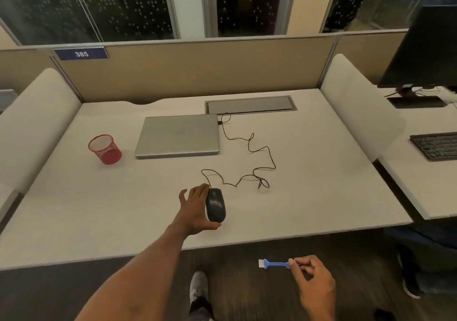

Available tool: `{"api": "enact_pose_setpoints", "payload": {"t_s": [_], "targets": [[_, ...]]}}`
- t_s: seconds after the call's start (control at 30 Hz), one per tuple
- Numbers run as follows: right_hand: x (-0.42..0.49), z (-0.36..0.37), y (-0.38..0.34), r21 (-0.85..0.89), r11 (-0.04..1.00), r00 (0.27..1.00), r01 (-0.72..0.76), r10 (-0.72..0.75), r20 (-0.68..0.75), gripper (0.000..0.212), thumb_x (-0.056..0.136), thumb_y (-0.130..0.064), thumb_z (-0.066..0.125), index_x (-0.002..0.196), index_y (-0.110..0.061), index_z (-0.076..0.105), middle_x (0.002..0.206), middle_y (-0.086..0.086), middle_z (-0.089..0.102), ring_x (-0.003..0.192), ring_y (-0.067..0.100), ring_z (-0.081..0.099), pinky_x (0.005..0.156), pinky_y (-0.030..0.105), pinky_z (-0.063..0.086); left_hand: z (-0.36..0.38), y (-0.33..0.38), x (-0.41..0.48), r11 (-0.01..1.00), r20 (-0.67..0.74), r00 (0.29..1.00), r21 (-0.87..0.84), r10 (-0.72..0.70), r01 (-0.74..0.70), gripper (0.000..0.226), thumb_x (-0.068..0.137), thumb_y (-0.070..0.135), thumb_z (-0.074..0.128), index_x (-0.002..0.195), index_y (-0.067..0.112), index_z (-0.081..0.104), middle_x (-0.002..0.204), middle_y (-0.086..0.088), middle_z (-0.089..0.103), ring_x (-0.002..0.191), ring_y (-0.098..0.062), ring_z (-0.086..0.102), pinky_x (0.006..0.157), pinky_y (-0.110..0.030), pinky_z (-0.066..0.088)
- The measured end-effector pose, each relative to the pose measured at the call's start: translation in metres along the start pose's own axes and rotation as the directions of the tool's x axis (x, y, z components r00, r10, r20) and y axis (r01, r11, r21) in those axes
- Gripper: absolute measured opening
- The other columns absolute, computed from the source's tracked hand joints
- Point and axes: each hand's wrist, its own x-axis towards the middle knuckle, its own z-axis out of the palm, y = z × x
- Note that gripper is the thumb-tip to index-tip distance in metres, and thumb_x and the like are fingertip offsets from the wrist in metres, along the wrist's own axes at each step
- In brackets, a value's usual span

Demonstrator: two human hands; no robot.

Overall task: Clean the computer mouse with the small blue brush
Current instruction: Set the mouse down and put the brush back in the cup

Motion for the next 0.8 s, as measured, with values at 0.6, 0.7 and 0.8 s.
{"api": "enact_pose_setpoints", "payload": {"t_s": [0.6,0.7,0.8], "targets": [[0.014,0.054,-0.066,0.022,0.997,0.997,-0.078,0.078,-0.014,0.014,0.085,-0.013,0.082,0.079,-0.015,0.069,0.071,-0.008,0.074,0.080,0.011,0.072,0.075,0.034,0.059,-0.001,-0.058,0.081,0.999,0.109,0.994,-0.037,0.018,-0.014,0.123,0.053,0.086,0.066,0.152,0.021,0.034,0.167,-0.002,0.023,0.154,-0.025,0.018,0.124,-0.055,0.007],[0.017,0.058,-0.076,0.032,0.997,0.998,-0.068,0.068,-0.010,0.014,0.085,-0.012,0.081,0.081,-0.014,0.068,0.079,-0.006,0.075,0.082,0.009,0.072,0.076,0.033,0.059,0.002,-0.062,0.083,0.998,0.124,0.992,-0.052,0.034,-0.028,0.123,0.054,0.085,0.068,0.153,0.021,0.032,0.167,-0.002,0.022,0.155,-0.024,0.016,0.124,-0.056,0.005],[0.021,0.062,-0.083,0.023,0.998,0.998,-0.056,0.056,-0.005,0.014,0.085,-0.013,0.081,0.081,-0.014,0.068,0.082,-0.005,0.075,0.083,0.008,0.071,0.077,0.032,0.059,0.005,-0.065,0.085,0.997,0.124,0.991,-0.055,0.053,-0.046,0.125,0.053,0.086,0.067,0.154,0.020,0.032,0.168,-0.003,0.021,0.155,-0.024,0.014,0.124,-0.057,0.005]]}}
